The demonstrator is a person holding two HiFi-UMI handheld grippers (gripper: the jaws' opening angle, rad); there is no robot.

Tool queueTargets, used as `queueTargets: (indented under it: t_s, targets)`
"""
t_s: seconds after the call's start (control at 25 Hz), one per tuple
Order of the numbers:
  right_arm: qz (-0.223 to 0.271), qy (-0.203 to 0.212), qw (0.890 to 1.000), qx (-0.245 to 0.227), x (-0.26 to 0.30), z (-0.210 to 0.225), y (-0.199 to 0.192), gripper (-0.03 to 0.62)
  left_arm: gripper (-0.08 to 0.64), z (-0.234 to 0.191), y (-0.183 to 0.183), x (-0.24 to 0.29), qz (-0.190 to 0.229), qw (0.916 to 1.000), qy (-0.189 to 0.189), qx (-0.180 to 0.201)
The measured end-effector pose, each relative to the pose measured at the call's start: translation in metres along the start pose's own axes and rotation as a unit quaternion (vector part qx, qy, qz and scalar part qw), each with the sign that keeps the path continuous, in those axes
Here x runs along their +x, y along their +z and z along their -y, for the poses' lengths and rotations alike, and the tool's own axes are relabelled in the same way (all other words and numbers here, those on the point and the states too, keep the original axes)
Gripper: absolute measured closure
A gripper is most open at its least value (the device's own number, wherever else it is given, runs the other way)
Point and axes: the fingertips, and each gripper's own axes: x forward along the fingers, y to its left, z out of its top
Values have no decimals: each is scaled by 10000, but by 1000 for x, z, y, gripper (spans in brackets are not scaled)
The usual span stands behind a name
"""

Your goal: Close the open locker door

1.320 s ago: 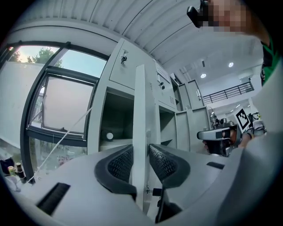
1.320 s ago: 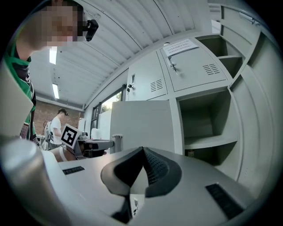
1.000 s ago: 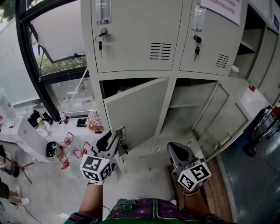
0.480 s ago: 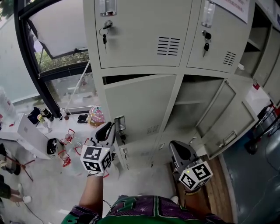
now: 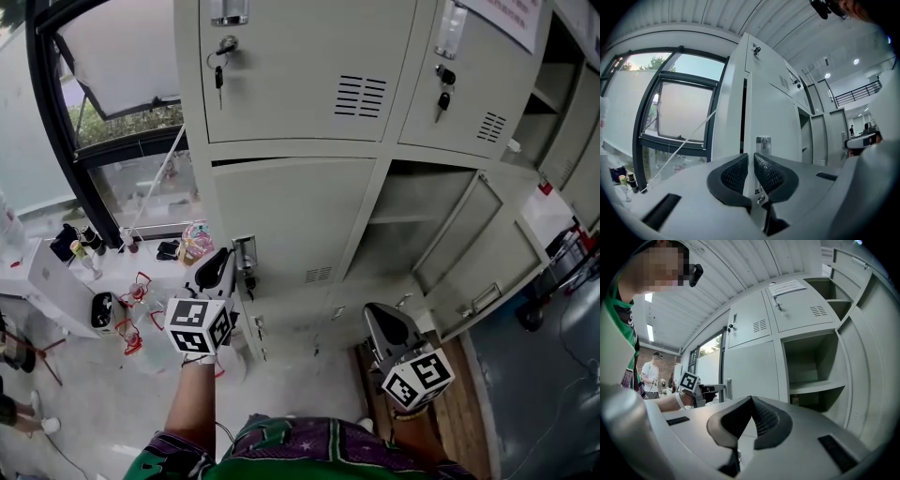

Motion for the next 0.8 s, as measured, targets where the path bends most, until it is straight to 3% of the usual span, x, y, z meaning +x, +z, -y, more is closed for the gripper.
queueTargets:
  t_s: [0.8]
  targets:
    - [-62,-325,9994,-36,-13,14,-1,586,529,-19,-20,20,-114,9992,388,41]
